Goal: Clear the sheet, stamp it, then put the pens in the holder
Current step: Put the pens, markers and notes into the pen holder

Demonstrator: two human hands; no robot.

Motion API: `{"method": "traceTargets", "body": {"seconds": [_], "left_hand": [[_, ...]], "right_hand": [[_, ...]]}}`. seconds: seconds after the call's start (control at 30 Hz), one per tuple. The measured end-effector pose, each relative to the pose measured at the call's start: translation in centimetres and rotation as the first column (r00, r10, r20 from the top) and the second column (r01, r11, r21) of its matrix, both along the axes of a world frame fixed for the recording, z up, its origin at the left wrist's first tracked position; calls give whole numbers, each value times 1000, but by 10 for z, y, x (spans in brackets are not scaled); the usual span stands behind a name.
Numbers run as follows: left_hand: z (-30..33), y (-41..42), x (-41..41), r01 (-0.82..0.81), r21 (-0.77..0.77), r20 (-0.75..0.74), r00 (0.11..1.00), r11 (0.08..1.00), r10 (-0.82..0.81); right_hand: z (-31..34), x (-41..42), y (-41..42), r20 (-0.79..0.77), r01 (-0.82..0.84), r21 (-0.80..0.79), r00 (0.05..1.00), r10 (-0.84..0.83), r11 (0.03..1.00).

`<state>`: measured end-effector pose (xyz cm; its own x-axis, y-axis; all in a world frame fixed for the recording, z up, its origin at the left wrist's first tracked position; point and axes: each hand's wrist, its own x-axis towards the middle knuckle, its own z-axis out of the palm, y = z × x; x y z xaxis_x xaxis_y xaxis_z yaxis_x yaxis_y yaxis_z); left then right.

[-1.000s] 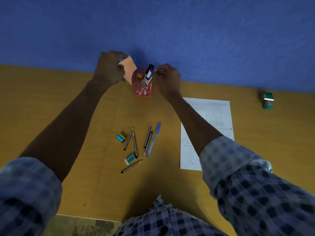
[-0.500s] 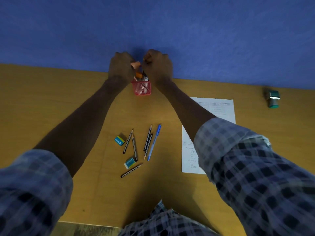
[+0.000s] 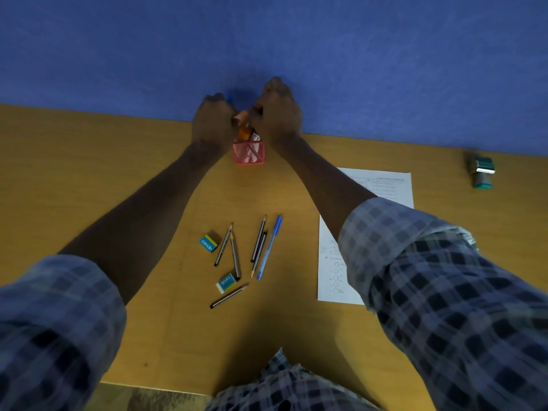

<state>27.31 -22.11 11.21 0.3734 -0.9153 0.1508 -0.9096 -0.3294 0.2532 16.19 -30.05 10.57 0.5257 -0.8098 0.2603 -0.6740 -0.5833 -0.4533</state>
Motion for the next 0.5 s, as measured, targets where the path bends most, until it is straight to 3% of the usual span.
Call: {"method": "traceTargets", "body": {"seconds": [0.2,0.37,0.5], "left_hand": [[-17,-2,-1,-80,40,-87,993,996,83],[-10,2,-3,-27,-42,-43,999,999,25],[-8,16,-6,-31,-162,-64,998,986,20]], "right_hand": [[-8,1,3,-49,-67,24,996,68,997],[-5,-3,5,64,-97,39,994,94,995],[-3,-14,11,170,-27,-10,985,29,1000]]}}
